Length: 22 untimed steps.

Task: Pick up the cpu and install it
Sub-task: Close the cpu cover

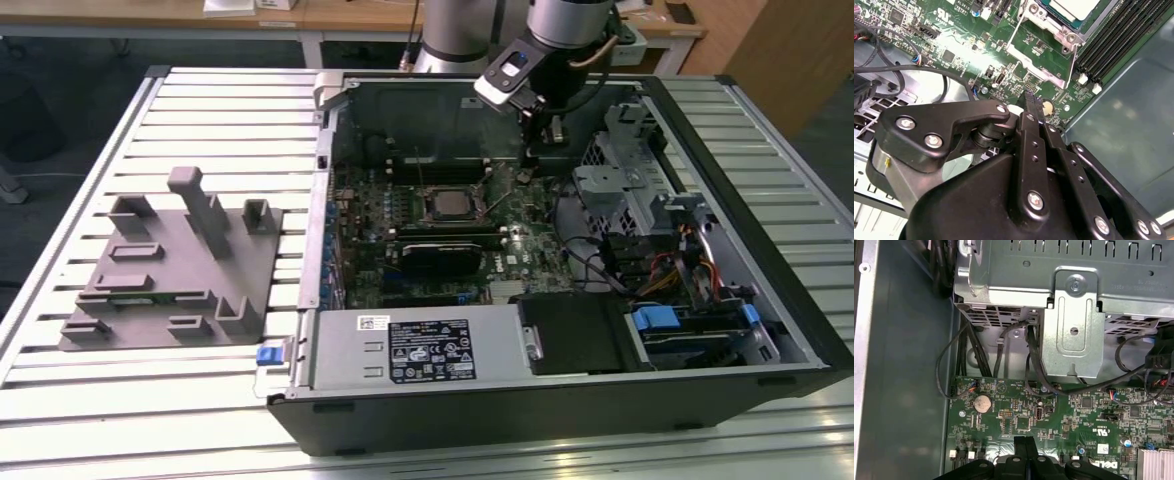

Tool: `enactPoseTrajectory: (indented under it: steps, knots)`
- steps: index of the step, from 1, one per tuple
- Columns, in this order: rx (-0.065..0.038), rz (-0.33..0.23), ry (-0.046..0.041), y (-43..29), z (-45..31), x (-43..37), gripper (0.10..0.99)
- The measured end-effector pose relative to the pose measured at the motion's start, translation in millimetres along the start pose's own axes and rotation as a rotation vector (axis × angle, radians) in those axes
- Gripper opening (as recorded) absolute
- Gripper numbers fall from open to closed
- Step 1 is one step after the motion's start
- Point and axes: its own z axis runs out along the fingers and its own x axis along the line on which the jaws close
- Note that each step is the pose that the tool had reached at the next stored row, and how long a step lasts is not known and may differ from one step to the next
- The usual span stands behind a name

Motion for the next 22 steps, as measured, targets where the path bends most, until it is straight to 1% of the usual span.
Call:
enactPoseTrajectory:
  steps: [3, 6, 10, 17, 22]
  knots:
    - [0.003, 0.0, 0.0, -0.1, 3.5, 0.0, 0.106]
    - [0.009, 0.0, 0.0003, -0.3, 9.0, -0.1, 0.106]
    - [0.013, 0.0, 0.0004, -0.4, 13.9, -0.1, 0.106]
    - [0.013, 0.0, 0.0006, -0.6, 18.1, -0.1, 0.106]
    - [0.013, 0.0, 0.0002, -0.7, 19.1, -0.2, 0.106]
